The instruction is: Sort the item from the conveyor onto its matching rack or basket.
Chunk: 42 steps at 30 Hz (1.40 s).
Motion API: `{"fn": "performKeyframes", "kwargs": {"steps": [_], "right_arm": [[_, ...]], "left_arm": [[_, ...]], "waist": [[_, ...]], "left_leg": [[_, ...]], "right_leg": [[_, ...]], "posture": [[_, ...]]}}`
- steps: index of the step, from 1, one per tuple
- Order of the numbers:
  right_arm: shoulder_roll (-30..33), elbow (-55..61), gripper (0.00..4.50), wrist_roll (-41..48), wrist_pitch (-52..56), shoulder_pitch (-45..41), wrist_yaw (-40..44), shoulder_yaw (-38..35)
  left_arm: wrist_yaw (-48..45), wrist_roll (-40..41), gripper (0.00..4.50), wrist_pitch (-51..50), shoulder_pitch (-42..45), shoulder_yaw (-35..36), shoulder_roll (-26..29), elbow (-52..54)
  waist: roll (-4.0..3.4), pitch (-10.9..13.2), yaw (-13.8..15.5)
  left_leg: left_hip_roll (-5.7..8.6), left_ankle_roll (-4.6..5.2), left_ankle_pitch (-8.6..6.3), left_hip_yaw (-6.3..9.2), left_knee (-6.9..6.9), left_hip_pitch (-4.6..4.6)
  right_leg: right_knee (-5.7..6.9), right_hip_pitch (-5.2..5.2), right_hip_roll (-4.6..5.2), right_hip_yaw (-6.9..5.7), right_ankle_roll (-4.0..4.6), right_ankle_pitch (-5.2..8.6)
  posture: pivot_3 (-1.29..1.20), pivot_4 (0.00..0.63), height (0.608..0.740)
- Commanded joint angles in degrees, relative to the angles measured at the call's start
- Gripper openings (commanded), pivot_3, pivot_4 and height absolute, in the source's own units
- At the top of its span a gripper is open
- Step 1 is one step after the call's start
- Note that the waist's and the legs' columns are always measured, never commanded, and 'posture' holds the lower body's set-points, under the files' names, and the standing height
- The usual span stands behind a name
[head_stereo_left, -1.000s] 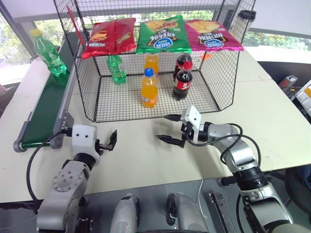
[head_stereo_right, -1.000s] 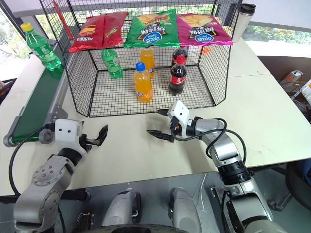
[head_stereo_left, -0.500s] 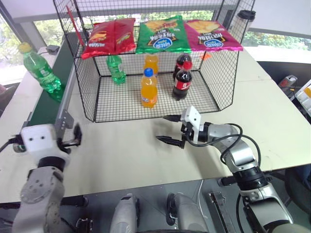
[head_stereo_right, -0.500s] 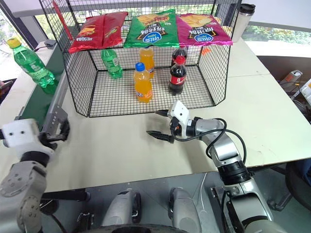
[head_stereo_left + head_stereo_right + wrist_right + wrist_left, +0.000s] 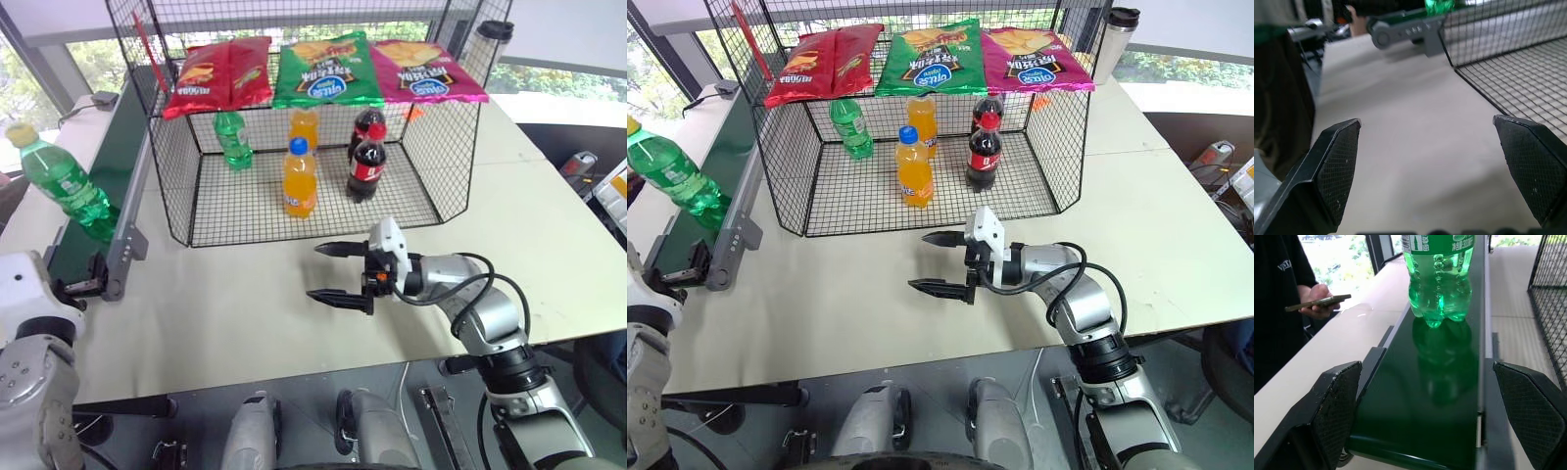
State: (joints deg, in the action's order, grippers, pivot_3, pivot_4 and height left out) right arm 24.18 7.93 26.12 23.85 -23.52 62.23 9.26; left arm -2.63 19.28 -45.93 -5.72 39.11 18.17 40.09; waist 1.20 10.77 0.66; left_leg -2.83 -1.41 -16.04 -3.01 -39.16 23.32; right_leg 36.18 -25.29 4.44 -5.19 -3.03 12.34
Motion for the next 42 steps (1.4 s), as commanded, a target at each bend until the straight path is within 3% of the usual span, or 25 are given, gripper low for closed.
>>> {"fn": "performKeyframes", "kwargs": {"steps": [1, 13, 16, 18, 19, 27, 32, 42], "right_arm": [[-0.68, 3.37, 4.5, 2.57, 0.94, -1.18, -1.17, -1.54], [-0.06, 3.3, 4.5, 1.37, 0.63, -0.69, -2.09, -0.84], [-0.05, 3.28, 4.5, 1.18, 0.6, -0.71, -2.45, -0.81], [-0.1, 3.28, 4.5, 1.17, 0.71, -0.9, -2.67, -0.7], [-0.1, 3.26, 4.5, 1.08, 0.67, -0.98, -2.78, -0.62], [0.04, 3.16, 4.5, 0.98, 1.09, -1.61, -3.09, -0.14], [0.36, 2.49, 4.5, 0.87, 0.6, -1.67, -2.56, 0.04], [-0.23, 0.43, 4.5, 0.06, -1.2, -2.29, -3.24, -0.7]], "left_arm": [[-0.53, -0.14, 4.48, 1.54, 2.23, 0.21, 2.47, -1.54], [0.43, -1.52, 4.48, 3.06, 7.45, -2.54, 4.55, -6.48], [0.65, -2.44, 3.7, 3.78, 6.22, -3.23, 4.1, -6.23], [0.17, -2.26, 2.81, 4.96, 5.61, -3.21, 3.78, -6.33], [0.25, -2.34, 2.62, 5.23, 5.4, -3.21, 3.73, -6.31], [1.3, -0.41, 2.62, 5.88, 6.08, -0.11, 3.58, -3.94], [0.37, 2.25, 2.62, 3.85, 8.08, 1.7, 6.67, 0.08], [-7.52, 16.36, 2.62, -4.25, 6.18, 0.59, 12.89, 9.34]], "waist": [[0.0, 0.0, 0.09], [0.0, -0.01, 0.02], [0.0, -0.01, 0.13], [-0.02, -0.02, 0.12], [-0.01, -0.02, 0.06], [-0.01, -0.02, 0.09], [0.03, -0.01, 0.06], [0.02, 0.0, -0.02]], "left_leg": [[0.0, 0.0, 0.0, 0.0, 0.0, 0.0], [0.0, 0.0, 0.0, -0.02, 0.01, 0.0], [0.0, -0.01, 0.0, -0.02, 0.0, 0.0], [0.01, -0.01, 0.0, -0.01, 0.0, -0.01], [0.01, -0.01, 0.0, -0.03, 0.0, -0.04], [0.0, -0.01, 0.0, -0.01, 0.0, -0.03], [0.0, -0.01, 0.0, -0.01, 0.0, 0.01], [0.0, -0.01, 0.0, -0.01, 0.0, 0.01]], "right_leg": [[0.0, 0.0, 0.0, 0.0, 0.01, 0.01], [0.0, 0.01, 0.01, -0.01, -0.01, -0.01], [0.0, 0.02, 0.01, -0.01, -0.01, -0.01], [0.0, 0.05, 0.03, -0.01, 0.0, -0.01], [0.0, 0.06, 0.04, -0.01, 0.0, -0.01], [0.01, 0.06, 0.03, -0.01, 0.0, -0.01], [-0.01, 0.03, 0.02, -0.02, -0.01, -0.01], [-0.02, 0.02, 0.02, -0.01, 0.0, -0.01]], "posture": [[0.0, 0.15, 0.74], [0.0, 0.15, 0.74], [0.0, 0.15, 0.74], [0.0, 0.15, 0.74], [0.0, 0.15, 0.74], [0.0, 0.15, 0.74], [0.0, 0.15, 0.74], [0.0, 0.15, 0.74]]}}
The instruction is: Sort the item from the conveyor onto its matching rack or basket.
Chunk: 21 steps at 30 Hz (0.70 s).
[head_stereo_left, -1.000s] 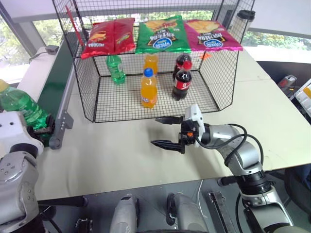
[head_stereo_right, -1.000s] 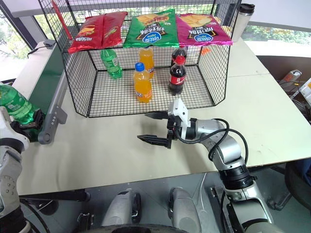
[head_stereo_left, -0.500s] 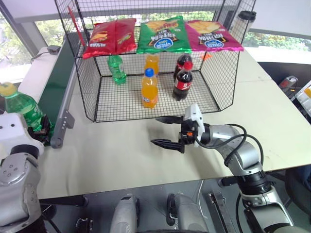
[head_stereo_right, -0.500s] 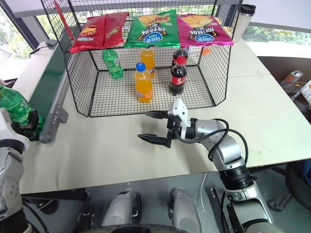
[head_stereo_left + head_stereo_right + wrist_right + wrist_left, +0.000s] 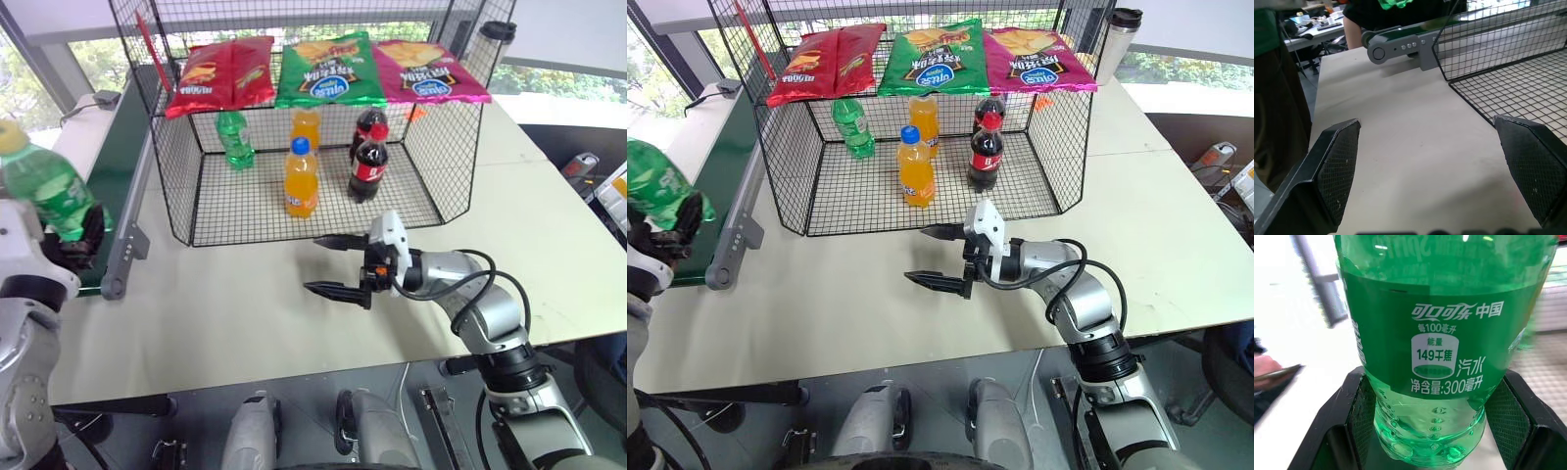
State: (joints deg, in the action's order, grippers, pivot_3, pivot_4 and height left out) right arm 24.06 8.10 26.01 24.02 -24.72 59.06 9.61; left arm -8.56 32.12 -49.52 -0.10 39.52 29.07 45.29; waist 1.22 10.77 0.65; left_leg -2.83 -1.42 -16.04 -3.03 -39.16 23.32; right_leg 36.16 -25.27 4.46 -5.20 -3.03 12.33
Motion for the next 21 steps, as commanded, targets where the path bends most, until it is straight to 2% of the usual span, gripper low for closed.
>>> {"fn": "performKeyframes", "kwargs": {"steps": [1, 6, 11, 16, 21], "right_arm": [[-0.05, 0.13, 4.5, 0.11, -1.5, -1.12, -0.01, -1.01], [-0.05, -1.39, 4.5, -0.48, -2.56, -1.27, 0.05, -0.84], [-0.2, -2.89, 4.5, -1.34, -4.46, -0.77, 0.34, -0.81], [-0.32, -2.78, 4.5, -1.65, -5.11, -0.02, -0.34, -1.04], [-0.16, -2.22, 4.5, -1.76, -4.94, 0.39, -0.4, -1.09]], "left_arm": [[-2.02, 4.3, 2.62, -1.12, 0.65, -1.05, 2.39, 4.56], [-2.34, 3.13, 2.62, -1.25, 3.41, -12.51, 3.6, 3.29], [0.82, -7.17, 2.62, 3.38, 9.46, -27.17, 2.3, -5.32], [5.93, -14.98, 2.62, 6.58, 16.15, -36.61, -4.67, -14.6], [8.4, -21.09, 2.62, 11.28, 20.31, -40.79, -9.77, -22.96]], "waist": [[0.0, 0.0, 0.0], [-0.01, 0.0, 0.12], [-0.02, 0.01, 0.07], [-0.02, 0.01, 0.06], [-0.01, 0.01, 0.09]], "left_leg": [[0.0, 0.0, 0.0, 0.01, 0.0, 0.0], [0.01, 0.0, 0.0, 0.0, 0.0, 0.0], [0.03, 0.0, 0.0, -0.01, -0.01, -0.02], [0.0, 0.0, 0.0, -0.01, 0.02, 0.01], [0.01, 0.0, 0.0, -0.03, 0.01, 0.04]], "right_leg": [[0.01, 0.0, -0.01, 0.0, 0.0, 0.0], [-0.02, 0.02, -0.01, 0.0, 0.0, 0.0], [-0.01, 0.05, -0.02, 0.02, 0.0, 0.0], [-0.01, 0.0, -0.07, 0.01, -0.02, -0.01], [-0.03, -0.01, -0.05, 0.01, -0.04, -0.02]], "posture": [[0.0, 0.15, 0.74], [0.0, 0.15, 0.74], [0.0, 0.15, 0.74], [0.0, 0.15, 0.74], [0.0, 0.15, 0.74]]}}
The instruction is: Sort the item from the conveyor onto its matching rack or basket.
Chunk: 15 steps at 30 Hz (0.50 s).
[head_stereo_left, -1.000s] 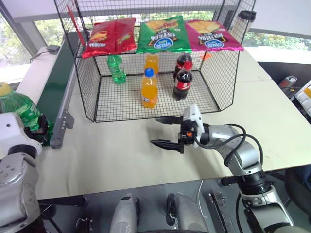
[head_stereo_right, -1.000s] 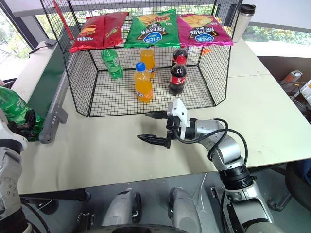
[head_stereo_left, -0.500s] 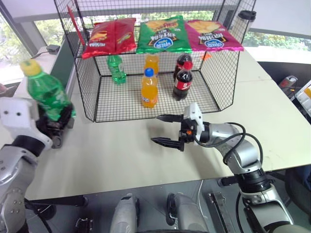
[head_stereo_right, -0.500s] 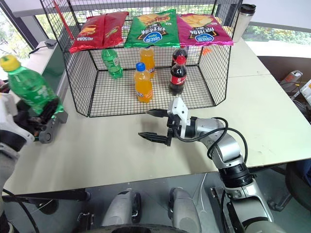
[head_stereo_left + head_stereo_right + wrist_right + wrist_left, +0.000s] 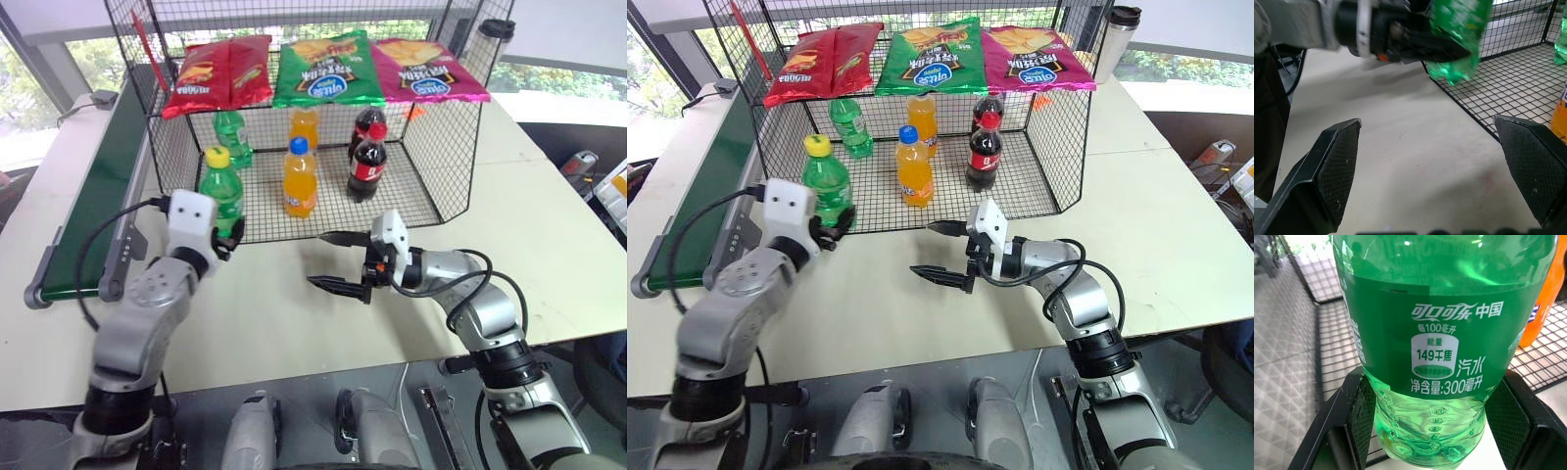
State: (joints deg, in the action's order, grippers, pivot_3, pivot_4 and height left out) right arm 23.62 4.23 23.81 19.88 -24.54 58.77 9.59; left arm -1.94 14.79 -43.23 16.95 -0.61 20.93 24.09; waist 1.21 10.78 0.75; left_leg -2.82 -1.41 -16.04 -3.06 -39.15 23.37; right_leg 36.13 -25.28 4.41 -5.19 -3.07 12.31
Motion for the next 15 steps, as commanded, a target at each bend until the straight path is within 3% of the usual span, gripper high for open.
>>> {"fn": "performKeyframes", "kwargs": {"steps": [1, 7, 15], "right_arm": [[0.32, 1.68, 4.5, 0.42, -0.77, 0.21, -0.12, -1.07], [0.6, 1.68, 4.5, 0.31, -0.52, -0.11, -0.13, -1.12], [0.79, 3.23, 4.5, 0.39, 0.64, -0.19, -0.98, -0.96]], "left_arm": [[2.37, -4.69, 2.62, 6.1, 4.21, -0.81, -2.59, -3.65], [6.63, -8.03, 2.62, 12.12, 10.74, 2.66, -7.38, -16.26], [7.47, -9.0, 2.62, 18.6, 14.93, 5.39, -9.37, -27.48]], "waist": [[0.0, 0.0, 0.0], [0.0, 0.0, -0.02], [0.0, 0.0, 0.0]], "left_leg": [[0.0, 0.0, 0.0, -0.01, 0.0, 0.0], [0.0, 0.0, 0.0, 0.0, -0.01, -0.02], [0.0, 0.0, 0.0, -0.01, -0.01, -0.01]], "right_leg": [[0.01, 0.0, 0.01, 0.0, 0.0, 0.0], [0.04, 0.0, 0.0, -0.01, -0.01, 0.0], [0.04, 0.0, 0.01, -0.03, -0.02, -0.01]], "posture": [[0.0, 0.15, 0.74], [0.0, 0.15, 0.74], [0.0, 0.15, 0.74]]}}
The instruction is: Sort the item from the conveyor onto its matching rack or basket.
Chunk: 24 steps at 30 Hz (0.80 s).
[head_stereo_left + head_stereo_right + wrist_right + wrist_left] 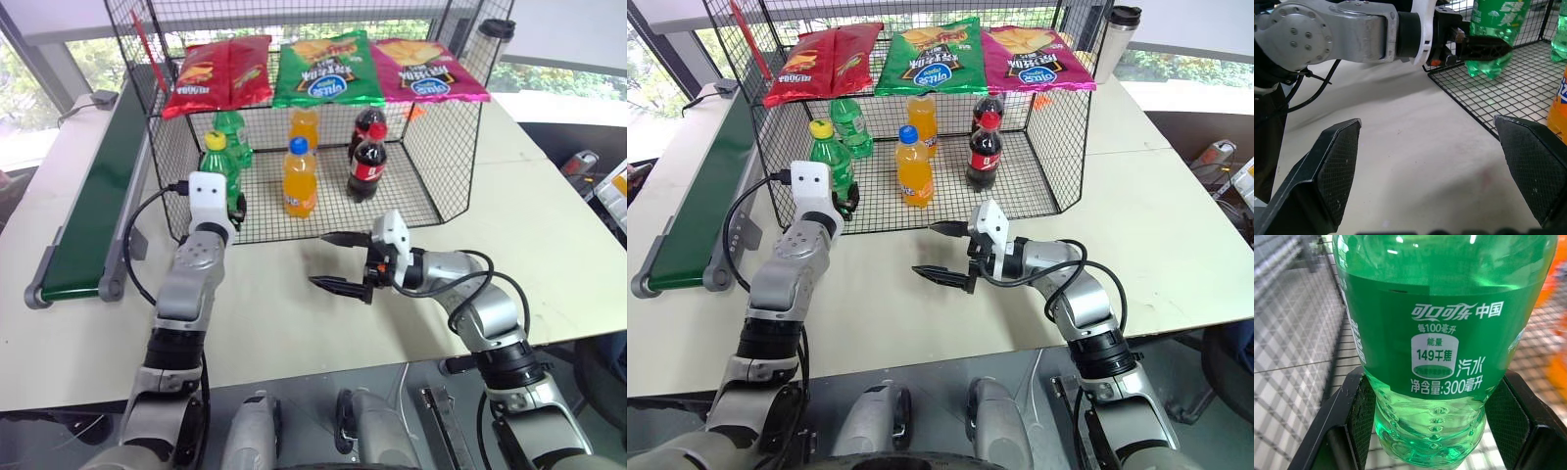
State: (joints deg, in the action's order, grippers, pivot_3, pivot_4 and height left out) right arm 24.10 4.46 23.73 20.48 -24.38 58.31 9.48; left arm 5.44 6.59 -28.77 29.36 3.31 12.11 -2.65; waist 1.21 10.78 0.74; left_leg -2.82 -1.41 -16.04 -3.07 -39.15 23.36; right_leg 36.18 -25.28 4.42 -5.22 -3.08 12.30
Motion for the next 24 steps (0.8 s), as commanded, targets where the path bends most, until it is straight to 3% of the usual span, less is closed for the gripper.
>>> {"fn": "performKeyframes", "kwargs": {"steps": [1, 2, 6, 13, 24], "right_arm": [[0.33, 3.21, 4.5, 0.5, 0.19, -0.37, -0.65, -0.86], [0.36, 3.35, 4.5, 0.54, 0.36, -0.41, -0.75, -0.88], [0.42, 3.31, 4.5, 0.48, 0.55, -0.59, -0.97, -0.84], [0.28, 2.81, 4.5, 0.36, 0.27, -0.55, -0.9, -0.62], [0.24, 2.64, 4.5, 0.19, -0.37, 0.18, -0.58, -0.4]], "left_arm": [[-0.01, -0.77, 2.62, 4.59, 2.67, 1.6, -0.74, -1.35], [-0.27, -0.64, 2.62, 4.78, 2.75, 1.65, -1.01, -1.92], [-0.85, -0.31, 4.43, 4.96, 2.35, 1.98, -1.81, -2.33], [-0.86, -1.02, 4.43, 4.33, 1.97, 2.61, -1.35, 0.87], [-0.89, -2.34, 4.43, -7.47, -5.1, 2.26, 0.26, 21.47]], "waist": [[0.0, 0.0, 0.07], [0.0, 0.0, 0.1], [0.0, 0.0, 0.08], [0.0, 0.0, -0.01], [0.0, 0.0, -0.07]], "left_leg": [[0.0, 0.0, 0.0, -0.01, 0.0, 0.0], [0.0, 0.0, 0.0, 0.0, -0.01, 0.0], [0.02, 0.0, 0.0, -0.02, -0.01, 0.01], [0.01, 0.0, 0.0, -0.01, -0.01, -0.03], [0.0, 0.0, 0.0, 0.0, -0.01, -0.04]], "right_leg": [[0.0, 0.01, 0.01, 0.0, 0.0, 0.0], [0.0, 0.01, 0.01, 0.0, 0.0, 0.0], [-0.02, 0.02, 0.04, 0.0, -0.01, 0.0], [0.03, 0.03, 0.02, 0.0, -0.01, 0.0], [0.02, 0.04, 0.03, 0.01, -0.01, 0.0]], "posture": [[0.0, 0.15, 0.74], [0.0, 0.15, 0.74], [0.0, 0.15, 0.74], [0.0, 0.15, 0.74], [0.0, 0.15, 0.74]]}}
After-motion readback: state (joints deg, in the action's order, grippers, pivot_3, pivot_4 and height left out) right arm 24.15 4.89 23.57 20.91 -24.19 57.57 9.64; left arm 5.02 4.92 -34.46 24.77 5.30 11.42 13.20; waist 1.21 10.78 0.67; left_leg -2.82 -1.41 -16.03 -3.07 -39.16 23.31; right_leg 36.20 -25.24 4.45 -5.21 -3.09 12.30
